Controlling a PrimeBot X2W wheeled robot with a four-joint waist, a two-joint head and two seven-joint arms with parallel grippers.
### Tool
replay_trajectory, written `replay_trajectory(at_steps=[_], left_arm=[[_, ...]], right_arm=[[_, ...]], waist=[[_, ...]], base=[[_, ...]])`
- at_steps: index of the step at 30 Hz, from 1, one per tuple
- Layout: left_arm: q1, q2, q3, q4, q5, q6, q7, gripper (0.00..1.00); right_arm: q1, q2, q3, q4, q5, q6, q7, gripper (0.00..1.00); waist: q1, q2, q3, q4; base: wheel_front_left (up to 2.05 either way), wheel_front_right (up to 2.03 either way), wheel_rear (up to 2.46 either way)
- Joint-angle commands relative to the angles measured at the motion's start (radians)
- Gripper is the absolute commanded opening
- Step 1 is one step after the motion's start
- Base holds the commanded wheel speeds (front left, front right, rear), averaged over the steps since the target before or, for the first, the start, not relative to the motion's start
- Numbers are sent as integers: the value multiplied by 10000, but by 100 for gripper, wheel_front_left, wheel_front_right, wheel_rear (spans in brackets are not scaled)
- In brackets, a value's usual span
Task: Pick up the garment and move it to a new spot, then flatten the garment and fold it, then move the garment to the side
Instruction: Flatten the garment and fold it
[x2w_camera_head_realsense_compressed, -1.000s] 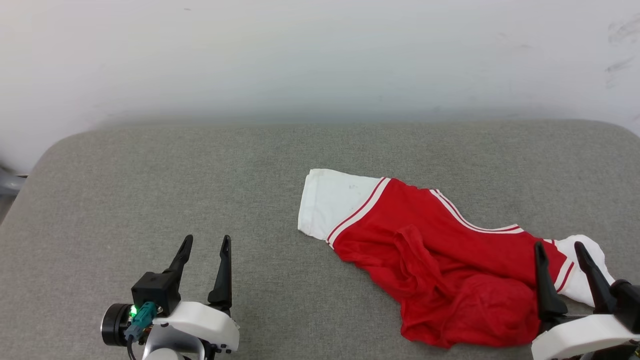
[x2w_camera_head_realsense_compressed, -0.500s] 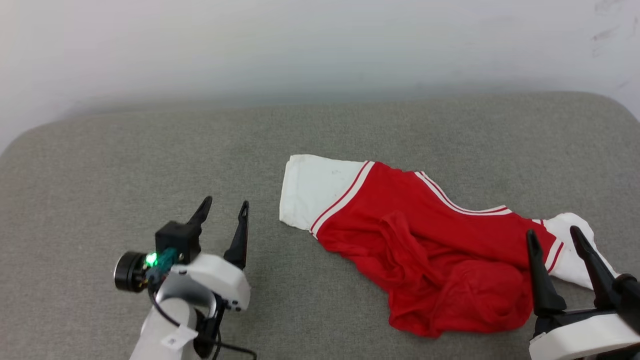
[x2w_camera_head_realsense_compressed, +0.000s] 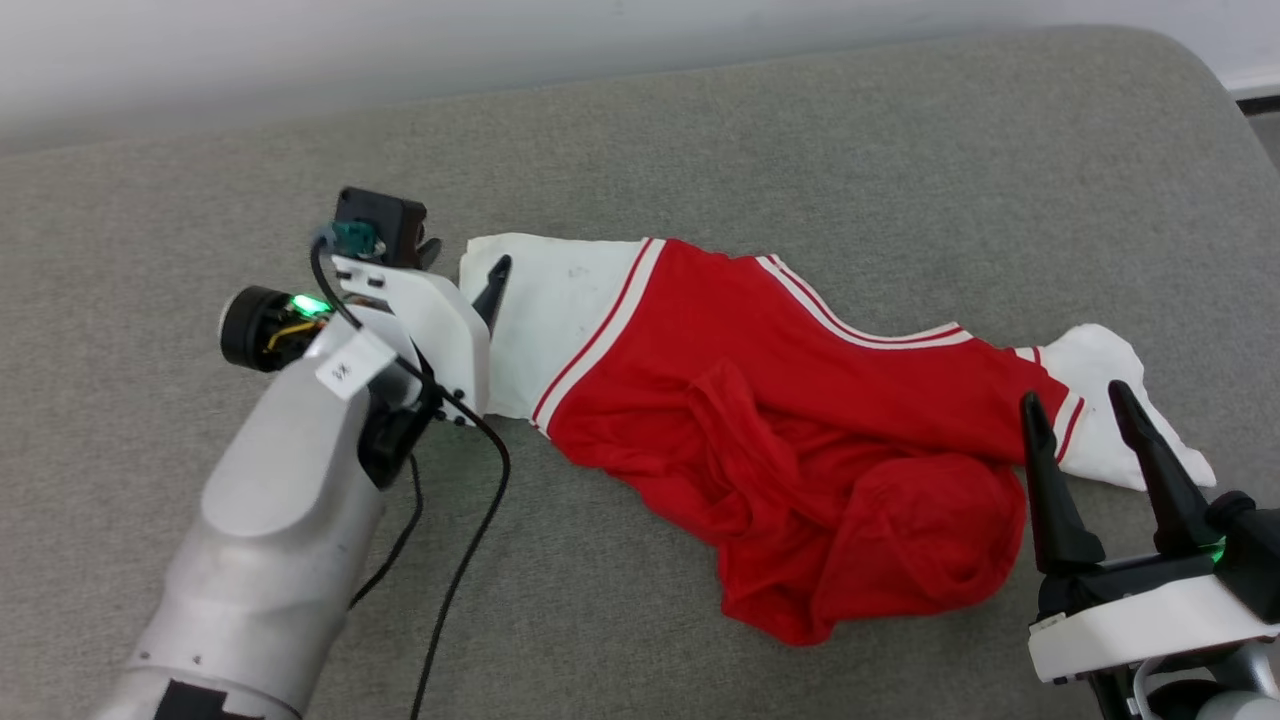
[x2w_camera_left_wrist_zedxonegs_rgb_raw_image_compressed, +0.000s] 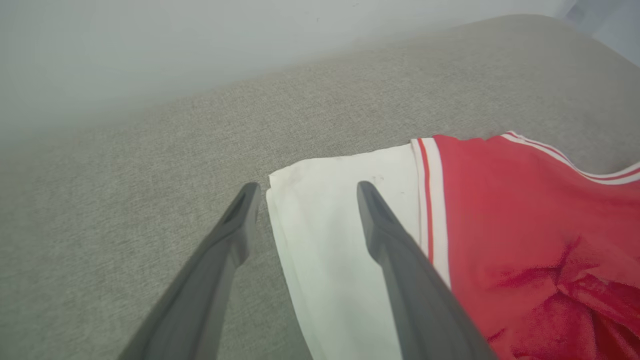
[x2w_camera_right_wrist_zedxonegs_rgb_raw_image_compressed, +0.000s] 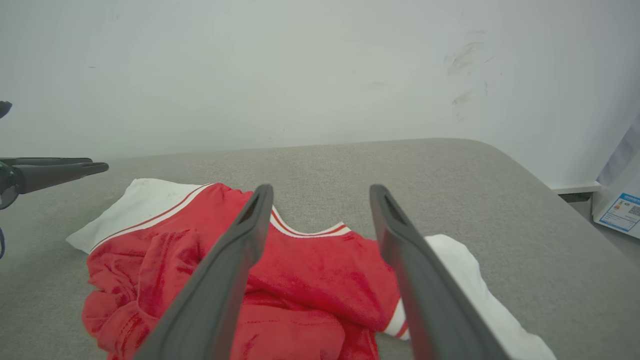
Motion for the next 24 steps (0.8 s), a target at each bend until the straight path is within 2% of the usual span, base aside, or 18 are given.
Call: replay_trajectory(at_steps=[1, 7, 10, 16, 19, 20, 21, 22, 23, 24], left_arm=[[-326, 211, -158, 284, -323, 12, 346, 100], [-1397, 906, -1090, 1508, -2115, 9, 2131, 100], [-1703, 1206, -1439, 1853, -2882, 9, 2687, 100], [-1883, 1754, -2480, 2528, -3731, 16, 3858, 100], [-1632, 1816, -3251, 2827, -4109, 14, 4989, 100], [-1501, 1779, -3399, 2950, -4336, 12, 5352, 78], [-1405, 1740, -3540, 3051, -4482, 11, 5675, 41], [-1316, 1714, -3663, 3117, -4608, 6, 5849, 10], [-1254, 1675, -3734, 3167, -4750, 6, 5935, 0], [-1224, 1644, -3814, 3196, -4817, 6, 5889, 0]], right_arm=[[-175, 15, 85, 74, 82, -3, -89, 100], [-477, 15, 309, 401, 248, -5, -282, 100], [-601, 14, 374, 593, 367, -5, -391, 100], [-761, 16, 483, 929, 628, -5, -591, 100], [-852, 14, 444, 1030, 672, -5, -671, 100], [-866, 16, 437, 1067, 722, -5, -675, 100], [-882, 16, 436, 1097, 735, -5, -674, 100], [-902, 16, 448, 1129, 732, -5, -687, 100], [-913, 16, 466, 1170, 779, -5, -667, 100], [-929, 16, 484, 1205, 823, -5, -651, 100]], waist=[[-2, 0, 376, -406], [-2, 0, 825, -897], [-2, 0, 1061, -1121], [-2, 0, 1458, -1405], [-2, 0, 1549, -1439], [-2, 0, 1564, -1440], [-2, 0, 1578, -1439], [-2, 0, 1589, -1441], [-2, 0, 1592, -1442], [-2, 0, 1592, -1439]], base=[[0, 0, 0], [0, 0, 0], [0, 0, 0], [0, 0, 0], [0, 0, 0], [0, 0, 0], [0, 0, 0], [0, 0, 0], [0, 0, 0], [0, 0, 0]])
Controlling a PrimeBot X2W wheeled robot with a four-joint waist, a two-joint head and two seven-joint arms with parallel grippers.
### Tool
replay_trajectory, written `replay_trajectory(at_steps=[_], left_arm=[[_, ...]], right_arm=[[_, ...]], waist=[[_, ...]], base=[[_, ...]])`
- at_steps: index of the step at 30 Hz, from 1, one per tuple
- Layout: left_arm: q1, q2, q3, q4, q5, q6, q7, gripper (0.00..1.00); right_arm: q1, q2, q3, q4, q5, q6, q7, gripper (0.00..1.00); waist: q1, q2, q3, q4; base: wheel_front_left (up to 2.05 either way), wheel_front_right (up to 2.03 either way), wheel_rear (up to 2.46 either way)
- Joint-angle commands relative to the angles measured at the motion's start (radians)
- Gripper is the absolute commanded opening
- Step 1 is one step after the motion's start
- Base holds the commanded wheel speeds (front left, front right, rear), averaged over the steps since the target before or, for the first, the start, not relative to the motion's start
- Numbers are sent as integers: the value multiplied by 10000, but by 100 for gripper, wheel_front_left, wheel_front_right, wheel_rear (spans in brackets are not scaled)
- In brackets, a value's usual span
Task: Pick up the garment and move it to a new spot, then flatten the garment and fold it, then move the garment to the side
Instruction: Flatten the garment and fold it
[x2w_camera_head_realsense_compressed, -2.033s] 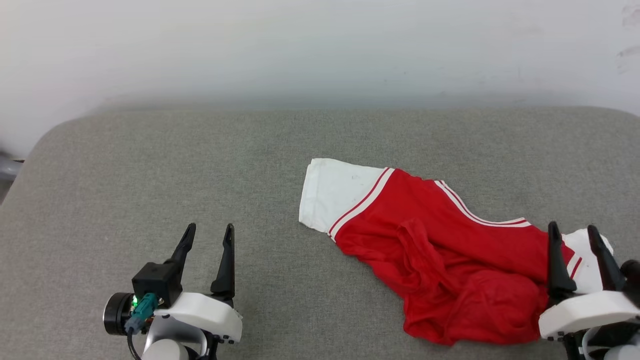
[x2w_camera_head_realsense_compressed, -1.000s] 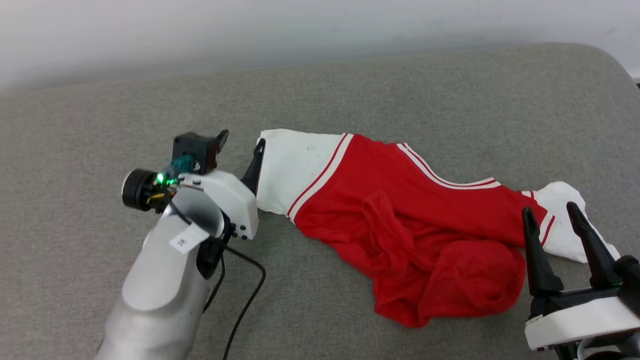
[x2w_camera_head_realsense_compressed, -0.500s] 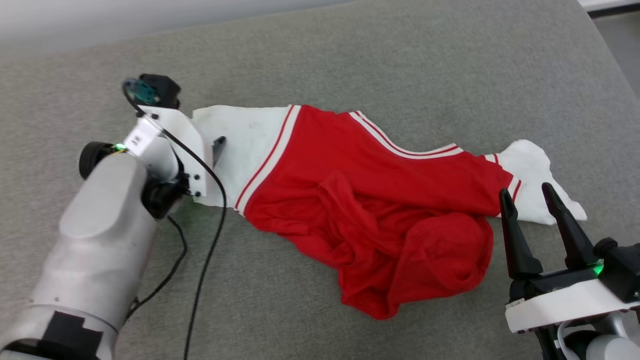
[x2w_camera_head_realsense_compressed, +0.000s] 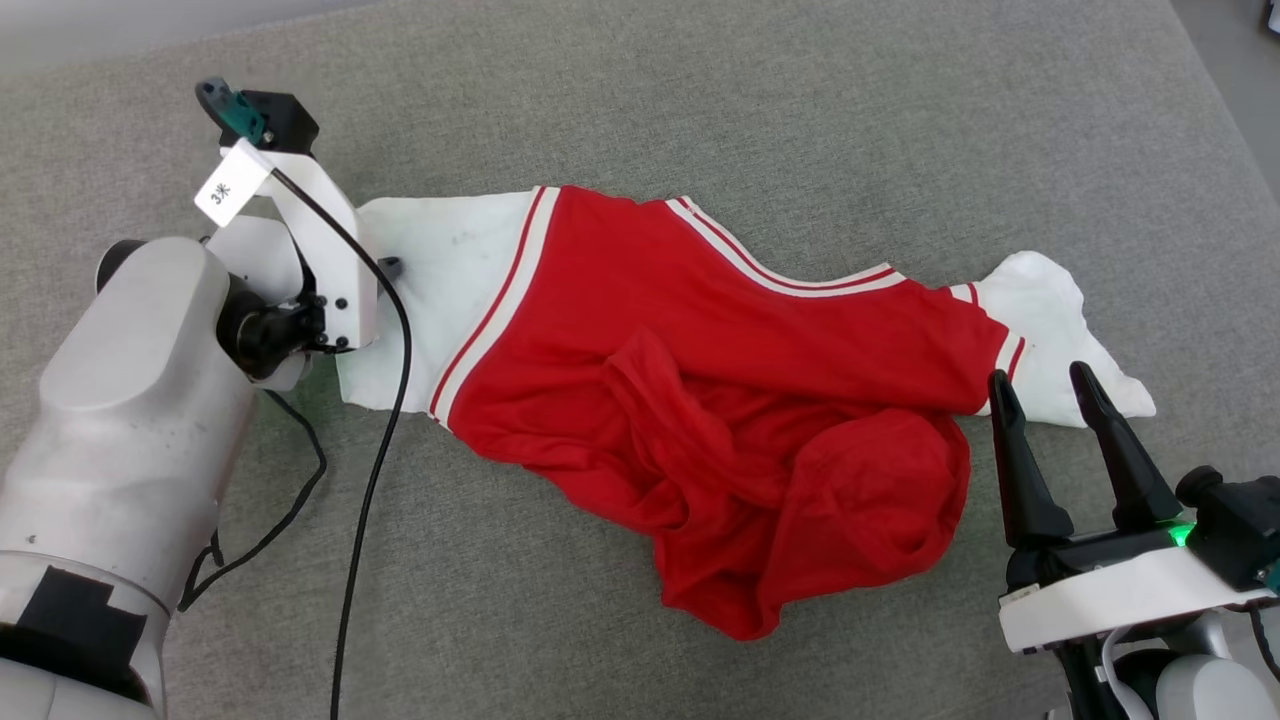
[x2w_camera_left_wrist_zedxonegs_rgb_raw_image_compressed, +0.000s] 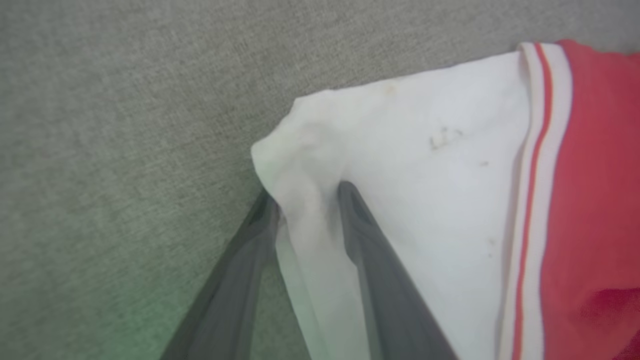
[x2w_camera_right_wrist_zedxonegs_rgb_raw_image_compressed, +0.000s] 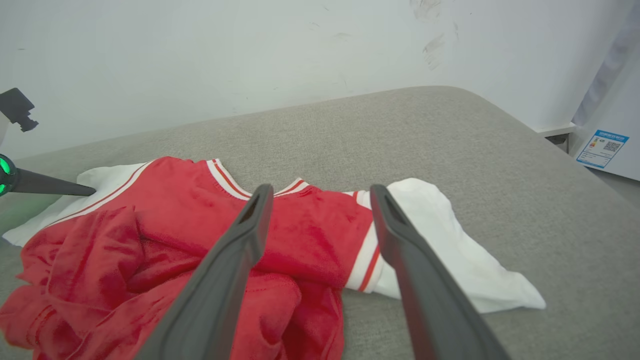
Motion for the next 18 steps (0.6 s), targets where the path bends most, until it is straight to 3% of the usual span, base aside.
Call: replay_trajectory(at_steps=[1, 12, 18], left_arm=[[1581, -331, -670, 828, -104, -1, 560, 0], [828, 95, -712, 1126, 401, 92, -3141, 0], [790, 16, -643, 960, 620, 150, -4856, 0]], right_arm=[[-134, 13, 15, 40, 41, -7, -10, 100], [-117, 13, -509, 585, 535, -5, 193, 100], [-334, 11, -1083, 1156, 670, -7, 427, 100]], waist=[[3, 0, 9, 5], [3, 0, -566, 558], [3, 0, -1090, 1084]], base=[[0, 0, 0], [0, 0, 0], [0, 0, 0]])
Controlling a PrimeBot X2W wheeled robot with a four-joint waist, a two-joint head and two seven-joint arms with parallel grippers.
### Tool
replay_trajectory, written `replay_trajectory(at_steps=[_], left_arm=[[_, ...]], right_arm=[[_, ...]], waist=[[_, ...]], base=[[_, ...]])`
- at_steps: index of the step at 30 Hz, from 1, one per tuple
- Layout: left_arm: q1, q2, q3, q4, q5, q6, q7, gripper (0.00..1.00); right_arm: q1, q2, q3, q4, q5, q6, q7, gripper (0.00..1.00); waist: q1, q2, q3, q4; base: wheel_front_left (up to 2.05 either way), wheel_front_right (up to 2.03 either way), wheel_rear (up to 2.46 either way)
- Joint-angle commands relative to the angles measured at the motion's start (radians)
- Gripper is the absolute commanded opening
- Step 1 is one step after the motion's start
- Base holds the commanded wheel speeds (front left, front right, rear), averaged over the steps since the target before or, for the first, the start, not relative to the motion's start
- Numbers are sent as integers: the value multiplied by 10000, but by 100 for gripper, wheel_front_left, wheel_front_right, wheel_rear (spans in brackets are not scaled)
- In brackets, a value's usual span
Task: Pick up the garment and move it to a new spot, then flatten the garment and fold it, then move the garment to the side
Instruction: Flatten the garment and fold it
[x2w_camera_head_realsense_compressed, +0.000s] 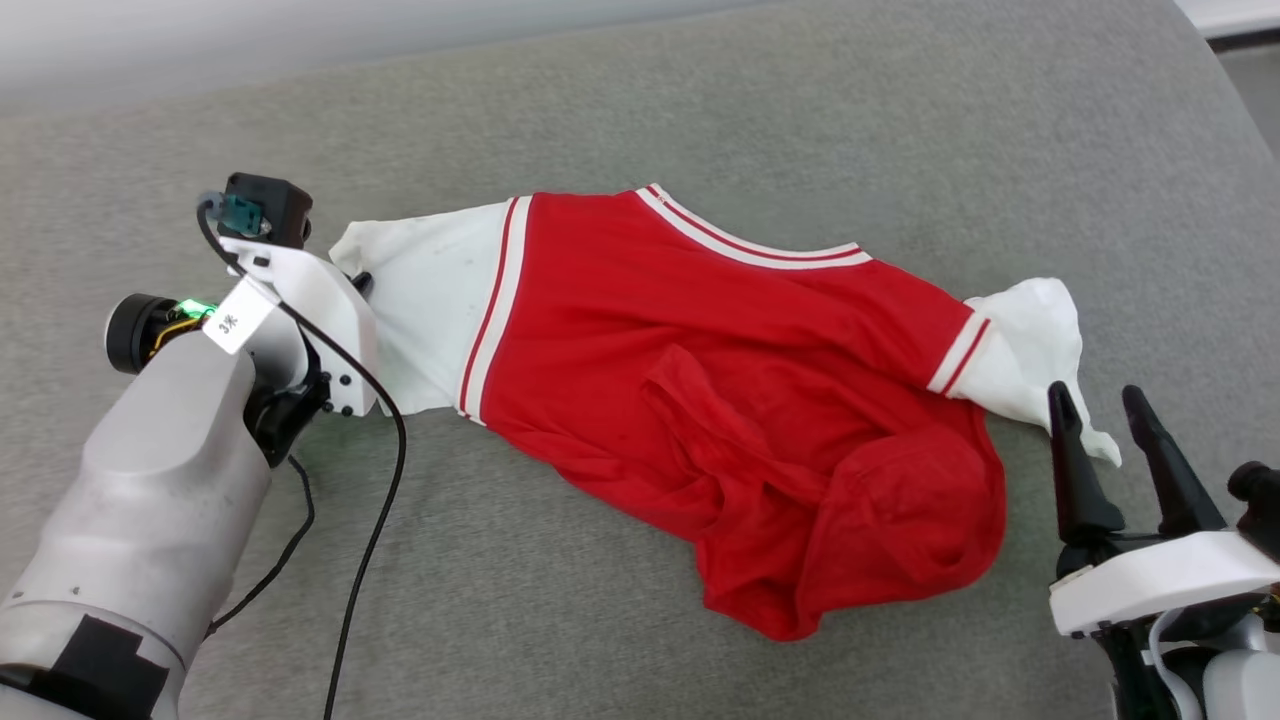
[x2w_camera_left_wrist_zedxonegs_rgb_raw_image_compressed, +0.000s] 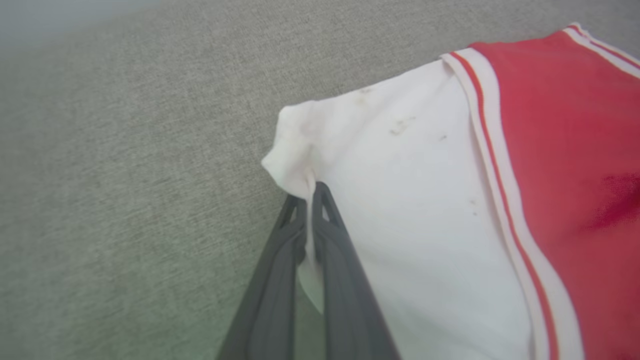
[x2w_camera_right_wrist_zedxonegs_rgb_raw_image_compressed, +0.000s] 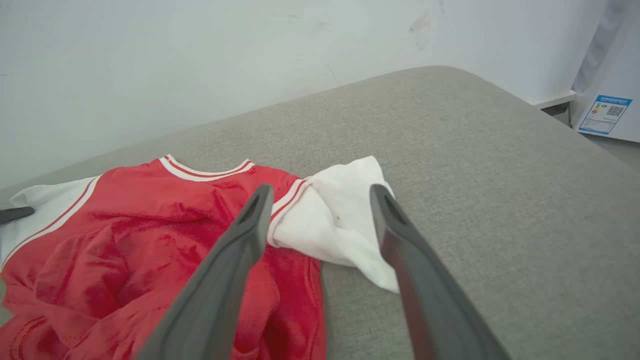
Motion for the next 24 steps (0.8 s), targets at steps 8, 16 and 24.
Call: replay_trajectory(at_steps=[8, 16, 24], left_arm=[[649, 34, -134, -526, 94, -18, -956, 0], [919, -9, -291, -1322, 132, 69, -1111, 0], [789, 211, -295, -2048, 160, 233, -1030, 0]], right_arm=[[-711, 7, -1220, 1205, 171, -3, 1180, 100], [-1763, -816, -1847, 2477, 339, -3, 4287, 100], [-2600, -1289, -1486, 3200, 290, -3, 6507, 100]], waist=[[-2, 0, -679, 837], [-2, 0, -676, 1176], [-2, 0, -175, 1351]], base=[[0, 0, 0], [0, 0, 0], [0, 0, 0]])
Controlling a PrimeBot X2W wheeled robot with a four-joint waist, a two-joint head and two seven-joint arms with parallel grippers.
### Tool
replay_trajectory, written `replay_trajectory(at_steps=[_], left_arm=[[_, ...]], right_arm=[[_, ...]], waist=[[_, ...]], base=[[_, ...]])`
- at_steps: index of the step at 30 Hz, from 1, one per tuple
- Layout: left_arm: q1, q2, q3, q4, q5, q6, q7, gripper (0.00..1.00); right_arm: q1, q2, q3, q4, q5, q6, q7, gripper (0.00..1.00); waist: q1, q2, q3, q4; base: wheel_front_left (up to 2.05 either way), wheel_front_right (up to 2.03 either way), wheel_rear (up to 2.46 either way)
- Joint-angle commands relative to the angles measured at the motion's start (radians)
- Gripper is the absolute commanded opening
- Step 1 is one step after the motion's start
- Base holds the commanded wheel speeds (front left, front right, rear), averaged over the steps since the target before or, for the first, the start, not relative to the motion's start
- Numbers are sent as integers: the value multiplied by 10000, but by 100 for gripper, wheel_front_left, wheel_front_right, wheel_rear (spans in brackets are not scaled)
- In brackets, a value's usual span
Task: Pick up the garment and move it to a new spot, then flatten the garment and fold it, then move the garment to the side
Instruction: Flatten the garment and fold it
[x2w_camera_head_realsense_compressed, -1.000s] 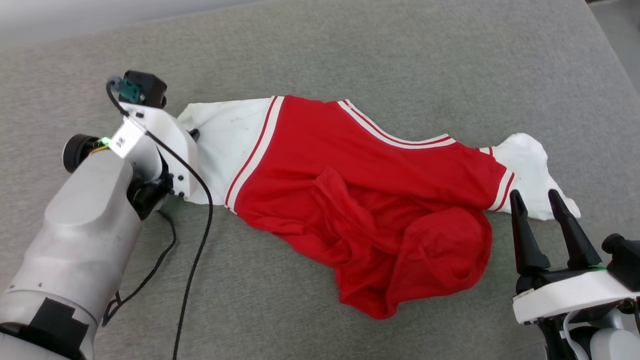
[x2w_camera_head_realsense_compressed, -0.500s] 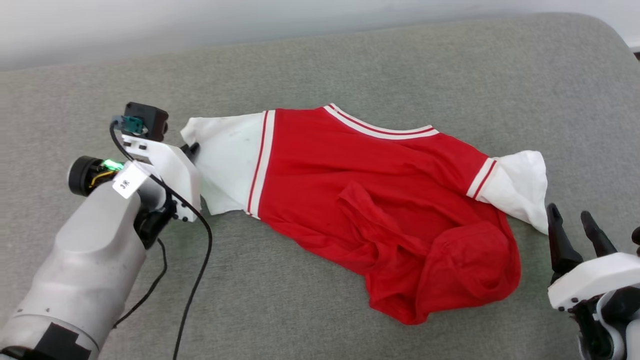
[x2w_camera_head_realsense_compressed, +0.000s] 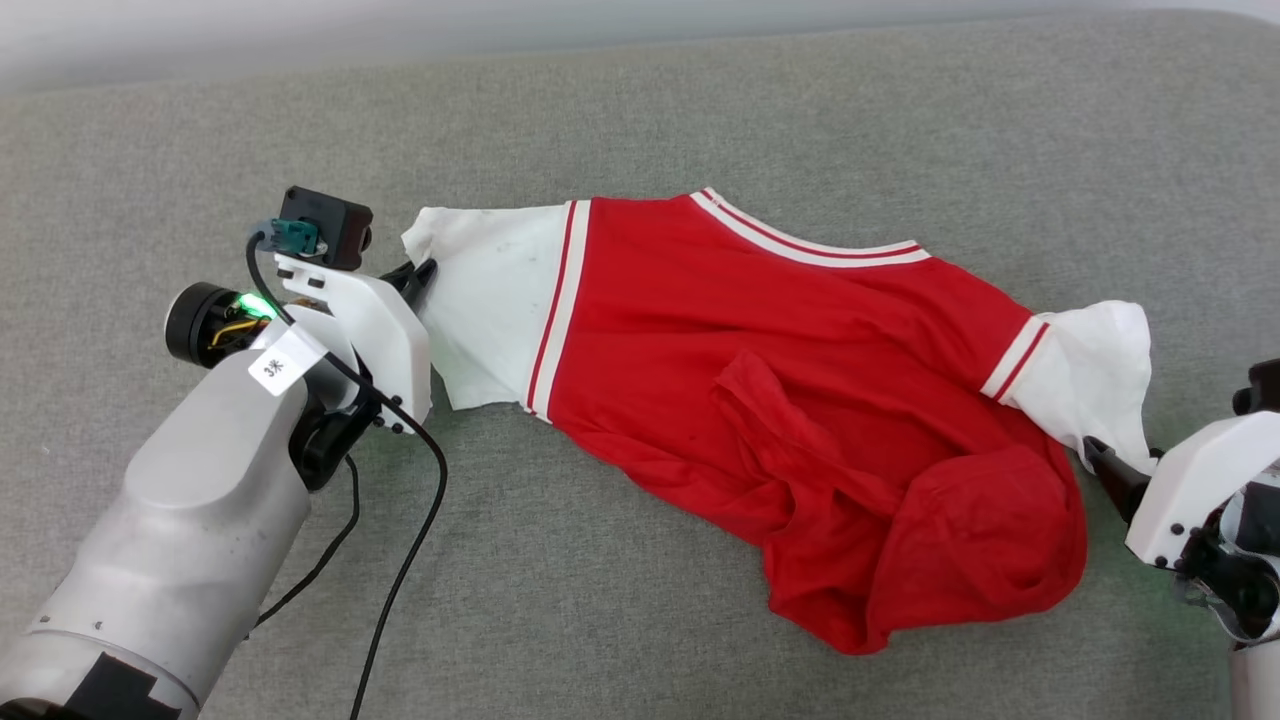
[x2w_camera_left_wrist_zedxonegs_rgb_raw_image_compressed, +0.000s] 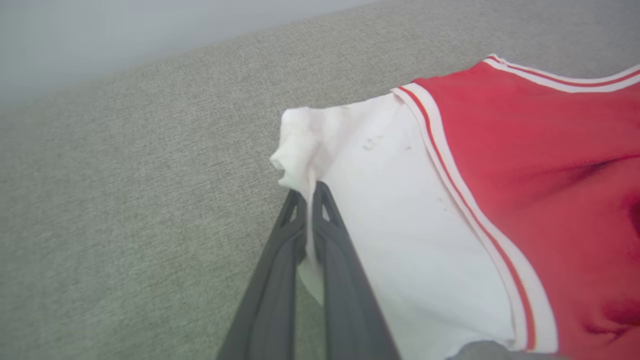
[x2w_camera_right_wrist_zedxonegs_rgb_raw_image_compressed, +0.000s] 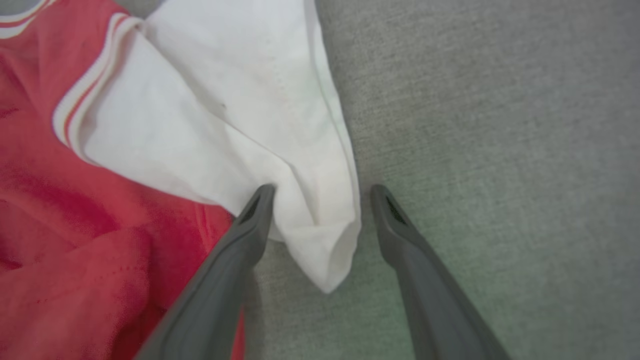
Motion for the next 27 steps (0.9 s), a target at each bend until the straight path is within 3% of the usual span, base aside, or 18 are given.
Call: replay_trajectory(at_steps=[1, 7, 8, 9, 10, 13, 27], left_arm=[[-31, 78, -1, -103, 22, 38, 9, 0], [24, 216, 28, -594, -31, 149, 1, 0], [56, 240, 22, -659, -27, 179, -3, 0], [93, 252, 35, -719, -49, 199, -14, 0], [122, 271, 38, -773, -59, 205, -26, 0], [187, 327, 57, -917, -76, 268, -95, 0], [154, 584, 436, -1423, -196, 655, -834, 0]], right_arm=[[-157, -27, 75, 162, 79, -3, 218, 100], [26, 267, 475, 1219, 160, 0, 2169, 100], [62, 340, 481, 1356, 185, 3, 2443, 81], [72, 406, 482, 1458, 204, 10, 2621, 33], [75, 489, 451, 1512, 279, 10, 2751, 0], [-76, 506, 342, 1507, 349, 10, 2840, 0], [-1378, -929, 210, -396, 109, -5, 1527, 0]], waist=[[-1, 0, 153, 77], [-1, 0, 394, 210], [-1, 0, 410, 220], [-1, 0, 417, 226], [-1, 0, 420, 228], [-1, 0, 385, 224], [-1, 0, -379, 107]], base=[[0, 0, 0], [0, 0, 0], [0, 0, 0], [0, 0, 0], [0, 0, 0], [0, 0, 0], [0, 0, 0]])
